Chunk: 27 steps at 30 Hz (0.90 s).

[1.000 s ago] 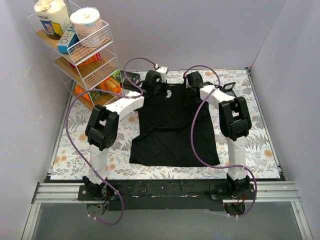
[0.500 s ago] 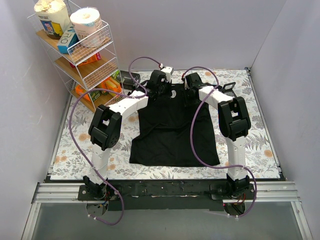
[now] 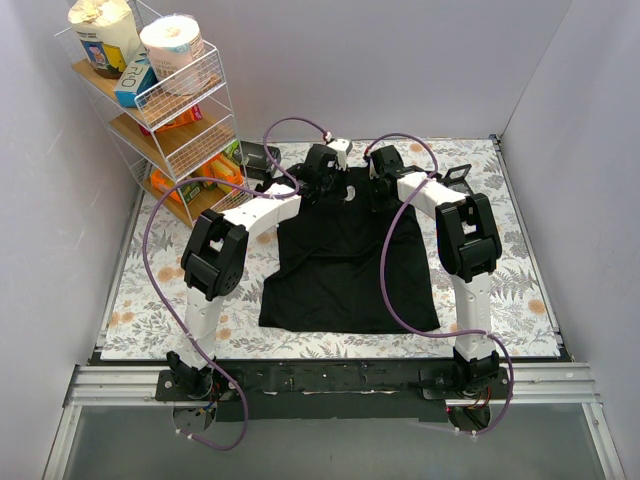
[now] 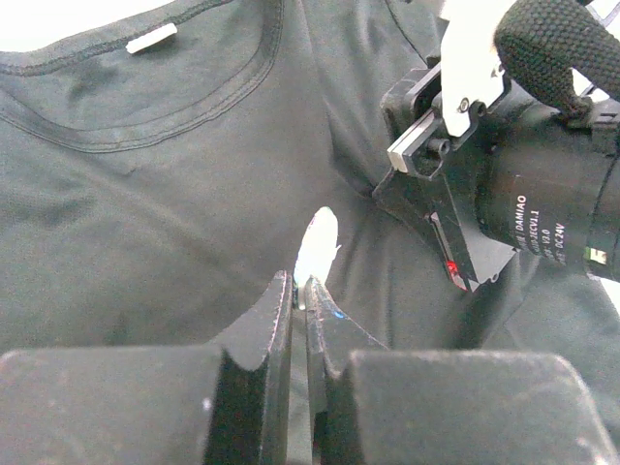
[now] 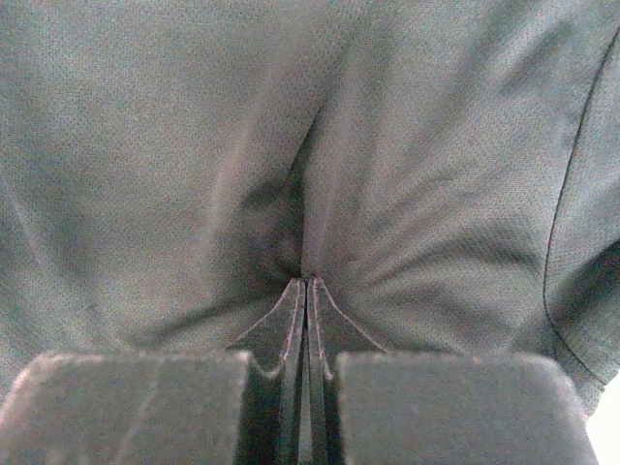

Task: Pin the brooch onto the clothing
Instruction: Pin the brooch to the clothes.

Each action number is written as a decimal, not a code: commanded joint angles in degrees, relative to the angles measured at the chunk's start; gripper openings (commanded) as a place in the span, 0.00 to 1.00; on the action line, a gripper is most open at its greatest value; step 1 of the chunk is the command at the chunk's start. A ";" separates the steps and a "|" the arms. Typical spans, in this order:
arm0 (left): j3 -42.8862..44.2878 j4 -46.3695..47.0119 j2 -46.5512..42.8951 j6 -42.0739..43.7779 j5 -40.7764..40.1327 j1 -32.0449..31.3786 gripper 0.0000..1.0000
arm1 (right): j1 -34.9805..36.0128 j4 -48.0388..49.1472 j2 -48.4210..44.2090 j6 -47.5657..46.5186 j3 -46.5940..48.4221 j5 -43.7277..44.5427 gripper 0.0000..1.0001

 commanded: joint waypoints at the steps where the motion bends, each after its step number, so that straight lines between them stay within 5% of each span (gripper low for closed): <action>1: 1.89 -0.25 0.59 0.91 -1.44 -0.15 0.00 | -0.05 -1.91 -0.31 0.70 0.25 0.06 0.03; 27: 5.40 0.37 8.93 -6.29 -1.44 -4.37 0.00 | -0.93 3.10 -8.40 6.32 -3.96 -4.16 0.06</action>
